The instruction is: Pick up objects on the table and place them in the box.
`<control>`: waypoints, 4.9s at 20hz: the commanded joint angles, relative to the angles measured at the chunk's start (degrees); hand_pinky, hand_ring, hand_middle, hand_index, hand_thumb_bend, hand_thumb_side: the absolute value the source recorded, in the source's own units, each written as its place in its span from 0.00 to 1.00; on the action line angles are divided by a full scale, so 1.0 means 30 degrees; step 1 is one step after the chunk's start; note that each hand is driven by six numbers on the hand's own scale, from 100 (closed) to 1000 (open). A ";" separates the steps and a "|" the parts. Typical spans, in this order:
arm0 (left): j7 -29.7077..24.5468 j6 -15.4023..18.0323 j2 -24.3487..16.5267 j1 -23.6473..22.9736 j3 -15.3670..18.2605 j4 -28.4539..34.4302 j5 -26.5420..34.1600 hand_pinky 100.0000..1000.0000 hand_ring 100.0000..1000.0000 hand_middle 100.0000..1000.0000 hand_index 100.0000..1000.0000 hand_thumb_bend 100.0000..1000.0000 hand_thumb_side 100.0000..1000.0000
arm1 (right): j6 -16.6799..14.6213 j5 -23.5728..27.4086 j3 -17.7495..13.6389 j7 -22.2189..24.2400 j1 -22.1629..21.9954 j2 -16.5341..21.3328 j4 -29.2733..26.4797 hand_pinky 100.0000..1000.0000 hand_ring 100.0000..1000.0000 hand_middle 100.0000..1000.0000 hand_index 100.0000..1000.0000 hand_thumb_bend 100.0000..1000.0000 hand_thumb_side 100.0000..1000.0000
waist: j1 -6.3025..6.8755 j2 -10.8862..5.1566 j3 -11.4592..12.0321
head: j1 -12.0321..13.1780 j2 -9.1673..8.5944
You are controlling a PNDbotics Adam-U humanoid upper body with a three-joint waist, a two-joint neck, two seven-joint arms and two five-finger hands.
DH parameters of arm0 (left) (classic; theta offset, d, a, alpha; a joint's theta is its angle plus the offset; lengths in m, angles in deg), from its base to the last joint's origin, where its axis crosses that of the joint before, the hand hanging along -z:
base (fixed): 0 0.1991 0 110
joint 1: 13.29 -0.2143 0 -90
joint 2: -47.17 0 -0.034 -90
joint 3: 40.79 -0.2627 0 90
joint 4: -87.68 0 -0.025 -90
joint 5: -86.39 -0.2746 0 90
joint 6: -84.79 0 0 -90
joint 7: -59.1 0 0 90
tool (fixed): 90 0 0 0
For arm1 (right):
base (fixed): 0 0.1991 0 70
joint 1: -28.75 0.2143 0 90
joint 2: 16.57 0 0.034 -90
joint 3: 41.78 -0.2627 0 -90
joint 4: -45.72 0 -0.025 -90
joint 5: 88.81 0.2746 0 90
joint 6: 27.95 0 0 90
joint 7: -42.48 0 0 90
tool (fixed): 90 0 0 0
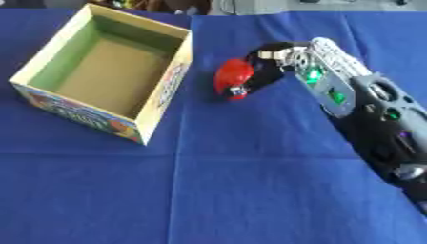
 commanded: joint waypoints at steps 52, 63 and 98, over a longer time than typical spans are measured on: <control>-0.0055 -0.0192 -0.0164 0.0205 -0.0077 0.0356 0.0039 0.52 0.91 0.81 0.59 0.00 0.89 | 0.0247 0.1496 -0.0410 -0.5284 0.0050 0.0628 -0.0542 0.37 0.37 0.39 0.59 0.00 0.35 | -0.0035 0.0010 0.0135 | 0.0263 -0.0199; -0.0083 -0.0248 -0.0223 0.0162 -0.0090 0.0356 -0.0014 0.52 0.91 0.81 0.59 0.00 0.89 | 0.1399 0.2591 -0.1038 -0.4878 0.0577 0.1878 -0.3205 0.37 0.37 0.39 0.58 0.00 0.34 | -0.0098 -0.0245 0.0074 | 0.0266 -0.0112; -0.0198 -0.0144 -0.0335 0.0488 -0.0297 0.0356 0.0156 0.52 0.91 0.81 0.59 0.00 0.89 | 0.1663 -0.0216 -0.0579 -0.4783 0.6618 -0.5311 0.0331 0.35 0.36 0.36 0.55 0.00 0.31 | -0.0731 0.0124 0.1812 | -0.1505 -0.0566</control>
